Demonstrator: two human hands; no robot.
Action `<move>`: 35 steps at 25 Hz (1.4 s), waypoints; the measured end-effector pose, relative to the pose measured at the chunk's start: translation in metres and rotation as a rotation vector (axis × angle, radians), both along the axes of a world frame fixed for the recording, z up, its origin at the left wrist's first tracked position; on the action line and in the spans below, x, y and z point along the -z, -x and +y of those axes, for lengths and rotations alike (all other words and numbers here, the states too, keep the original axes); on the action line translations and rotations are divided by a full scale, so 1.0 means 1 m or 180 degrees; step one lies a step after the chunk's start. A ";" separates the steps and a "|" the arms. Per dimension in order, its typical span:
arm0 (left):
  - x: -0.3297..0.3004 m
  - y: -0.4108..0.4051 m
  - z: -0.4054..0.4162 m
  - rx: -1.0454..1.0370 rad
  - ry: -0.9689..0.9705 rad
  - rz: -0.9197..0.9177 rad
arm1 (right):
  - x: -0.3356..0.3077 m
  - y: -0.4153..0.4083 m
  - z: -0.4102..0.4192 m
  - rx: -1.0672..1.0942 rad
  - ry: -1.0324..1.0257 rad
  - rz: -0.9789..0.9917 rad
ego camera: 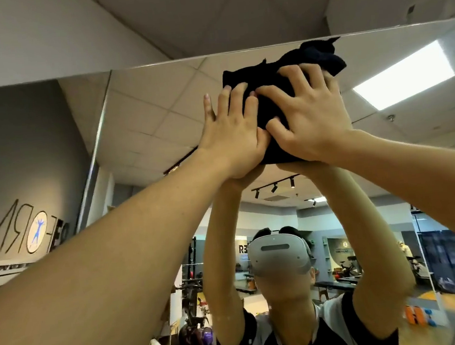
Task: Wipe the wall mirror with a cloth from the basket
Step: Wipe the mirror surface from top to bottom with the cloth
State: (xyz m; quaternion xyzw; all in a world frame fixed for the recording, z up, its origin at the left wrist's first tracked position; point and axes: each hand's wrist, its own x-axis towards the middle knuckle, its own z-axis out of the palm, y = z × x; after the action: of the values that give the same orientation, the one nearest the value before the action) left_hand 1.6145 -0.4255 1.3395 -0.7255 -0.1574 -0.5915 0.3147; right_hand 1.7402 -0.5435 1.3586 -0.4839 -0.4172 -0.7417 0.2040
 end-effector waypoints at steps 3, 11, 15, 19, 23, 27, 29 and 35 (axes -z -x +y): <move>0.001 0.027 0.032 -0.0034 0.0015 -0.0019 | 0.000 0.027 0.032 -0.0013 0.0005 -0.0030; -0.005 0.088 0.104 -0.0073 -0.0026 0.0050 | -0.003 0.087 0.105 -0.0079 -0.0091 -0.0012; -0.004 0.116 0.139 -0.0006 -0.0098 0.0043 | -0.001 0.115 0.137 -0.0055 -0.0117 0.0029; -0.004 0.144 0.172 0.0025 -0.0088 0.0076 | 0.001 0.144 0.169 -0.0044 -0.0074 0.0068; -0.005 0.162 0.193 0.0049 -0.0098 0.0060 | 0.002 0.164 0.191 -0.0030 -0.0121 0.0098; 0.003 0.171 0.206 0.0218 -0.0030 -0.0048 | 0.002 0.173 0.206 -0.0053 -0.0104 0.0075; 0.005 0.172 0.207 0.0322 0.0013 -0.0033 | 0.003 0.173 0.206 -0.0086 -0.0080 0.0093; 0.007 0.173 0.201 0.0373 0.0100 -0.0051 | 0.004 0.172 0.204 -0.0184 -0.0036 0.0093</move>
State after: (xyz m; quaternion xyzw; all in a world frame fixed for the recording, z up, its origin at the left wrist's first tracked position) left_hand 1.4418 -0.2247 1.3328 -0.7335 -0.1265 -0.6122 0.2668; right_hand 1.5685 -0.3394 1.3548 -0.4814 -0.4238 -0.7307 0.2341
